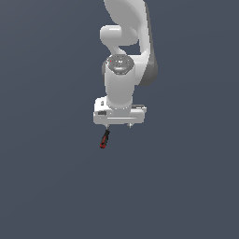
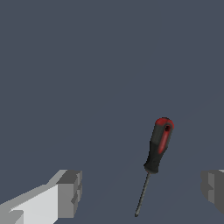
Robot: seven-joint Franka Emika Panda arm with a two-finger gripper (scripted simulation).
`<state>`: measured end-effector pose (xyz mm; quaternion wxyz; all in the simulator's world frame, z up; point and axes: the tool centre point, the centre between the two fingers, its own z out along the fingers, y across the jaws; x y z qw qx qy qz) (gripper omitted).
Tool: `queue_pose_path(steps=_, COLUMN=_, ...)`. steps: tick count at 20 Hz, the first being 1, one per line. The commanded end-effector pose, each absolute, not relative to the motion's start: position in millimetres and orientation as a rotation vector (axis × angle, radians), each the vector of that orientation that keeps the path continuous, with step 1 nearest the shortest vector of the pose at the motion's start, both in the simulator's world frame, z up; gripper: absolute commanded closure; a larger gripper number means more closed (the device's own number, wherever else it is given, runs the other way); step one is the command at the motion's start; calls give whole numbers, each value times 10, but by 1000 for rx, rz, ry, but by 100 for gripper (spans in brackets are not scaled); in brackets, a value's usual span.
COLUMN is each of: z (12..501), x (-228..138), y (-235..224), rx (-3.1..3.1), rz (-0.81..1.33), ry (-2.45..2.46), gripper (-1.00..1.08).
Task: Pick up the object and move it to a goal position.
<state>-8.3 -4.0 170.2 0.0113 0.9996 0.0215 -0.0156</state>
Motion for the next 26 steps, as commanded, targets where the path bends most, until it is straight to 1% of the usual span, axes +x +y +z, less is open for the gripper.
queue_pose_path(steps=1, z=1702, x=-83, y=-40, rx=3118, rz=-49, ry=67, gripper=-92)
queue_pose_path(steps=14, z=1774, x=-81, y=-2, rx=3141, rz=-36, ry=87, gripper=-92)
queue_pose_path(steps=20, z=1604, x=-151, y=-98, rx=3145, rz=-31, ry=35, gripper=-92)
queue_pose_path(steps=26, z=1282, x=-315, y=-289, rx=3147, rz=-22, ry=-72, gripper=-92)
